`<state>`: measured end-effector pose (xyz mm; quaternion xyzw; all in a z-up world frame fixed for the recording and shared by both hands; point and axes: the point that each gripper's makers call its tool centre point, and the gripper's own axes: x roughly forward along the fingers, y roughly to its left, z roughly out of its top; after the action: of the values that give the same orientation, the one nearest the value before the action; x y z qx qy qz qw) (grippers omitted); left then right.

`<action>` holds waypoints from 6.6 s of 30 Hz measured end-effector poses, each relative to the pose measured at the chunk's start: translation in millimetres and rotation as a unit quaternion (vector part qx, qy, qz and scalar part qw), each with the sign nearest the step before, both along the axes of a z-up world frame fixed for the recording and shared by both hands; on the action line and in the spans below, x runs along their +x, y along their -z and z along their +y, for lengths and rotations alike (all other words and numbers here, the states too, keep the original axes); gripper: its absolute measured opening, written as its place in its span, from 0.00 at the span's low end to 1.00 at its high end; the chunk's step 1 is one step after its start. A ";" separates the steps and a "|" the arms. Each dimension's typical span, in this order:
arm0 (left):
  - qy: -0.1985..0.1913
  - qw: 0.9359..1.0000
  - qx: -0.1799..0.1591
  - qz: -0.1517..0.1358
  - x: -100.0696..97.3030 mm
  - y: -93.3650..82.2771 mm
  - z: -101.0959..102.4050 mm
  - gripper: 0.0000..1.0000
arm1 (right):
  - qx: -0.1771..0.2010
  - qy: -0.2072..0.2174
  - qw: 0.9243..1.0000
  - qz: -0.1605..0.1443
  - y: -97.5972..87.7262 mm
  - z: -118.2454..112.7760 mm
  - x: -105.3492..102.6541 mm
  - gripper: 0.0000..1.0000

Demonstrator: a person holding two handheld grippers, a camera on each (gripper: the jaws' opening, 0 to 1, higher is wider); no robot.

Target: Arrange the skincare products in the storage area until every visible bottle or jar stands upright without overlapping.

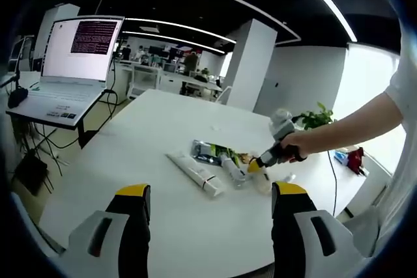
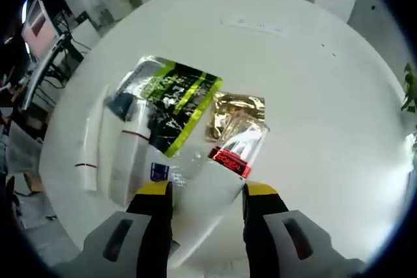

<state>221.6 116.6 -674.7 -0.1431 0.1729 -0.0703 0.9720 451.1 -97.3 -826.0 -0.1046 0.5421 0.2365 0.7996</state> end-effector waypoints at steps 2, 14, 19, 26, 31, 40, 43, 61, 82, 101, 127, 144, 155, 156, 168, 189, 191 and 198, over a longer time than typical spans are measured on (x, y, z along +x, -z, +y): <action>0.000 1.000 0.000 0.000 0.0 0.0 -0.1 0.69 | 0.004 0.002 1.000 0.010 0.5 -1.3 -1.6 0.41; 0.001 1.000 0.002 0.003 -0.1 0.8 -0.5 0.68 | 0.033 0.021 0.999 0.003 2.8 -12.9 -3.8 0.32; 0.003 1.000 0.002 0.003 -0.1 0.8 -0.8 0.68 | 0.028 0.011 1.000 -0.003 1.2 -23.0 -2.8 0.29; 0.004 1.000 0.005 0.004 -0.1 1.0 -1.7 0.68 | 0.047 -0.002 0.999 -0.007 0.9 -25.9 -3.9 0.27; 0.005 1.000 0.007 0.004 -0.3 1.5 -1.7 0.68 | 0.057 -0.003 0.998 -0.010 -1.7 -27.2 -6.9 0.27; 0.007 1.000 0.010 0.006 0.0 1.8 -3.0 0.68 | 0.084 -0.004 0.996 -0.011 -3.4 -29.1 -14.9 0.26; 0.010 1.000 0.012 0.006 -0.1 1.7 -4.7 0.68 | 0.099 -0.002 0.995 -0.009 -5.4 -30.2 -24.3 0.26; 0.071 0.997 -0.018 0.027 -3.2 6.4 -26.2 0.69 | 0.240 0.006 0.970 -0.031 -38.7 -7.8 -70.4 0.25; 0.141 0.983 -0.116 0.013 33.3 -38.3 -84.1 0.64 | 0.409 -0.082 0.897 -0.148 -159.6 56.1 -143.3 0.25; 0.126 0.973 -0.191 -0.004 39.5 -67.5 -102.3 0.70 | 0.406 -0.185 0.875 -0.190 -196.2 92.0 -196.2 0.25; 0.104 0.977 -0.187 -0.015 36.1 -78.1 -123.5 0.27 | 0.290 -0.243 0.878 -0.294 -221.4 99.1 -219.9 0.25; 0.153 0.956 -0.249 0.018 27.0 -91.1 -127.6 0.26 | 0.329 -0.221 0.878 -0.268 -237.3 93.7 -233.2 0.28; 0.375 0.894 -0.224 -0.103 -9.8 -172.6 -163.6 0.26 | 0.438 -0.254 0.839 -0.199 -290.1 84.0 -259.2 0.35; 0.400 0.883 -0.218 -0.112 -16.0 -181.2 -169.7 0.26 | 0.439 -0.267 0.834 -0.202 -296.0 82.9 -260.9 0.37; 0.486 0.834 -0.218 -0.143 -37.6 -215.1 -188.1 0.26 | 0.494 -0.331 0.783 -0.181 -333.0 72.4 -280.5 0.38; 0.517 0.814 -0.189 -0.185 -46.0 -230.2 -182.6 0.26 | 0.449 -0.363 0.786 -0.222 -348.8 76.7 -285.6 0.28; 0.516 0.816 -0.185 -0.183 -45.3 -229.2 -183.5 0.26 | 0.447 -0.360 0.787 -0.225 -347.3 75.9 -283.7 0.28; 0.506 0.822 -0.184 -0.187 -42.0 -230.0 -182.3 0.27 | 0.443 -0.346 0.789 -0.249 -346.7 77.1 -281.5 0.28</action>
<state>179.6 -65.7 -444.6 -0.1954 0.0203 -0.6082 0.7691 169.6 -20.1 -479.3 0.0249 0.0873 0.6770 0.7304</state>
